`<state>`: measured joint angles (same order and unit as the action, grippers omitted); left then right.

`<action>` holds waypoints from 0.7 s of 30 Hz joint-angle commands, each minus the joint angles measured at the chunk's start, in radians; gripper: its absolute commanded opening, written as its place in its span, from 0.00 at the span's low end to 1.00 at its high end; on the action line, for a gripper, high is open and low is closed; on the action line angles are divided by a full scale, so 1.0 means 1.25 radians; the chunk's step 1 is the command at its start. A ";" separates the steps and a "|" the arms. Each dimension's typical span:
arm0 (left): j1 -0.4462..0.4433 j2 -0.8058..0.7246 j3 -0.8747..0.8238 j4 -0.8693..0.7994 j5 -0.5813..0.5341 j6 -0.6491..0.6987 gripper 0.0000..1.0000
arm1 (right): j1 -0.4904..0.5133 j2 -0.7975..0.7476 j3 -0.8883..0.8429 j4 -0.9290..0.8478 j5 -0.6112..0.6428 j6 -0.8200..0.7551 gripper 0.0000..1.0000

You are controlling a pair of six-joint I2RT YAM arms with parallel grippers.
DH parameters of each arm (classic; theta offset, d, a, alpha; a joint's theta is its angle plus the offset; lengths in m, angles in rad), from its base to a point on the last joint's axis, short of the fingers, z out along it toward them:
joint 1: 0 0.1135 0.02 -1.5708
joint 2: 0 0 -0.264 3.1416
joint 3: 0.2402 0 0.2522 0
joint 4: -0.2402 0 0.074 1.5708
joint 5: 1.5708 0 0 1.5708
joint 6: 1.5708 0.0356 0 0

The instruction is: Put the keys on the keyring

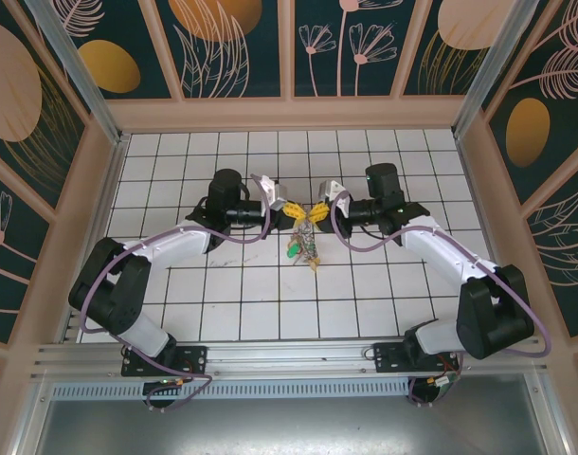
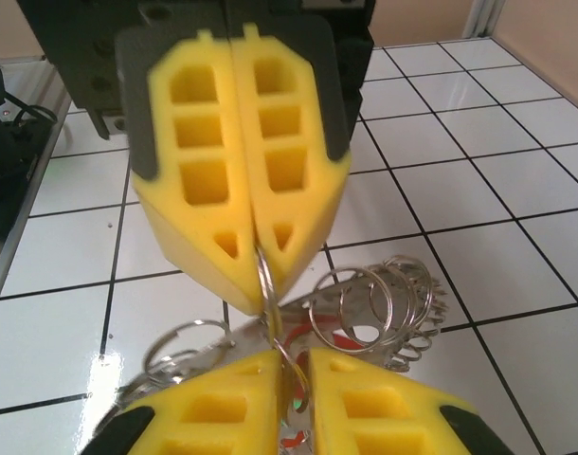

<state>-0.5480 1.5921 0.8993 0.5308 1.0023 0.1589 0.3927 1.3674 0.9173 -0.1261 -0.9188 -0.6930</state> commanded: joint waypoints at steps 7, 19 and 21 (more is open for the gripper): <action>0.001 -0.008 0.008 0.068 0.033 -0.015 0.00 | -0.008 -0.035 -0.019 0.092 -0.050 0.052 0.22; 0.001 -0.010 0.012 0.034 0.012 0.009 0.00 | -0.009 -0.052 0.001 0.050 -0.052 0.027 0.25; 0.000 -0.009 0.013 0.036 0.013 0.009 0.00 | -0.005 -0.047 0.003 0.058 -0.057 0.034 0.24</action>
<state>-0.5480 1.5921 0.8993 0.5564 1.0088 0.1528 0.3813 1.3258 0.9047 -0.0704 -0.9440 -0.6476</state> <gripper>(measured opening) 0.058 0.249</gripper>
